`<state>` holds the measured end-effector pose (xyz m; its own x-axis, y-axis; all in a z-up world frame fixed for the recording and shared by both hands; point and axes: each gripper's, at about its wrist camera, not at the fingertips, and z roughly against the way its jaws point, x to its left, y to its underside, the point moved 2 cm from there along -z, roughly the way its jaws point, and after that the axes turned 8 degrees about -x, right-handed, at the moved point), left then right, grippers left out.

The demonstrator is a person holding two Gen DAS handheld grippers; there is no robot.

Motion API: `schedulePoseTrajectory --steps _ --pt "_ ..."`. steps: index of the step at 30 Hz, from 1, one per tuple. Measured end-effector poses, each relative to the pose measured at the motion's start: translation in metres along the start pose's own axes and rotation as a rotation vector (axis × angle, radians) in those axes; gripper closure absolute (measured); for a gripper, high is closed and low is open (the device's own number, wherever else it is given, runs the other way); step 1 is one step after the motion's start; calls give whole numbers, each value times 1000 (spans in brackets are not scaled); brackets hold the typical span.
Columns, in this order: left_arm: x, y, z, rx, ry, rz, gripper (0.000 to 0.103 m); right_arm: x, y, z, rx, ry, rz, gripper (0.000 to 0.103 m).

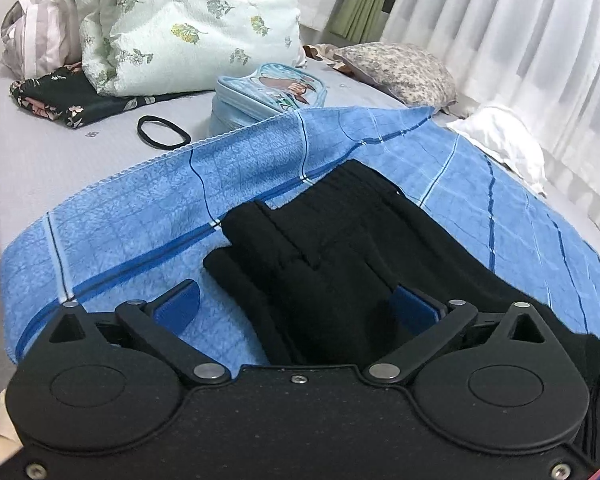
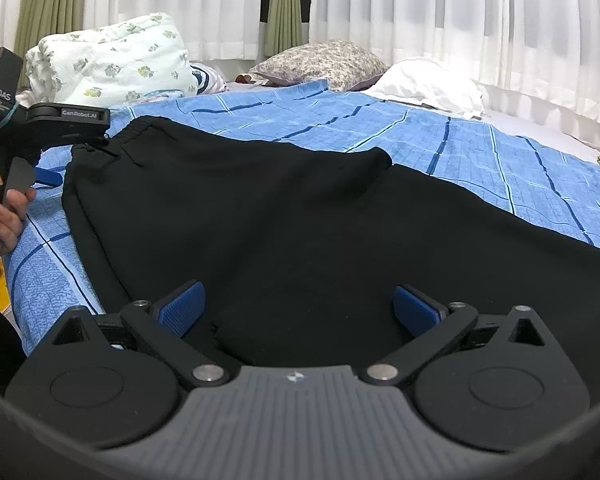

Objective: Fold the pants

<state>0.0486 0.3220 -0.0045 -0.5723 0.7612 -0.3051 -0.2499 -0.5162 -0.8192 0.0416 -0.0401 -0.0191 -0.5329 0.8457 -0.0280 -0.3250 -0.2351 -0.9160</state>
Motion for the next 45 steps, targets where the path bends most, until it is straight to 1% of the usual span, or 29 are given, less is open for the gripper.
schedulePoseTrajectory --steps 5,9,11,13,19,20,21,23,28,29,30,32,37,39,41,42,45 --pt "4 -6 -12 -1 -16 30 0 1 1 0 -3 0 2 1" --pt "-4 -5 -17 4 -31 -30 1 2 1 1 -4 -3 -1 1" --pt "-8 -4 -18 5 -33 -57 5 2 1 1 -6 -3 -1 1" --pt "-9 -3 -17 1 -48 -60 10 3 1 2 -8 -4 -2 1" --pt "-4 -3 -15 -17 -50 -33 16 2 1 3 -18 5 3 2" --pt "-4 -3 -14 -19 -51 -34 17 4 1 6 -26 20 12 6" --pt "-4 -2 -13 -25 -55 -33 19 6 0 9 -31 38 25 15" --pt "-4 -1 -13 -30 -56 -40 19 10 -3 17 -25 56 16 23" --pt "-6 1 -13 -37 -62 -55 18 12 -1 27 -19 100 2 37" --pt "-6 1 -14 -38 -63 -58 18 13 -2 27 -24 102 3 44" --pt "-7 1 -14 -40 -63 -60 18 13 -2 26 -32 107 8 58" --pt "-7 2 -14 -42 -59 -62 18 14 -1 25 -40 154 21 76" --pt "-7 3 -14 -49 -57 -72 17 4 -7 26 -46 155 -80 80" --pt "-7 3 -15 -50 -55 -73 16 8 -11 30 -61 121 -110 80" --pt "-7 3 -15 -48 -52 -73 15 15 -10 25 -42 97 -76 80" --pt "-7 2 -15 -44 -47 -73 13 18 -6 20 -28 100 -61 80" --pt "-7 1 -19 -27 -20 -74 4 24 -2 19 -52 108 -28 78"
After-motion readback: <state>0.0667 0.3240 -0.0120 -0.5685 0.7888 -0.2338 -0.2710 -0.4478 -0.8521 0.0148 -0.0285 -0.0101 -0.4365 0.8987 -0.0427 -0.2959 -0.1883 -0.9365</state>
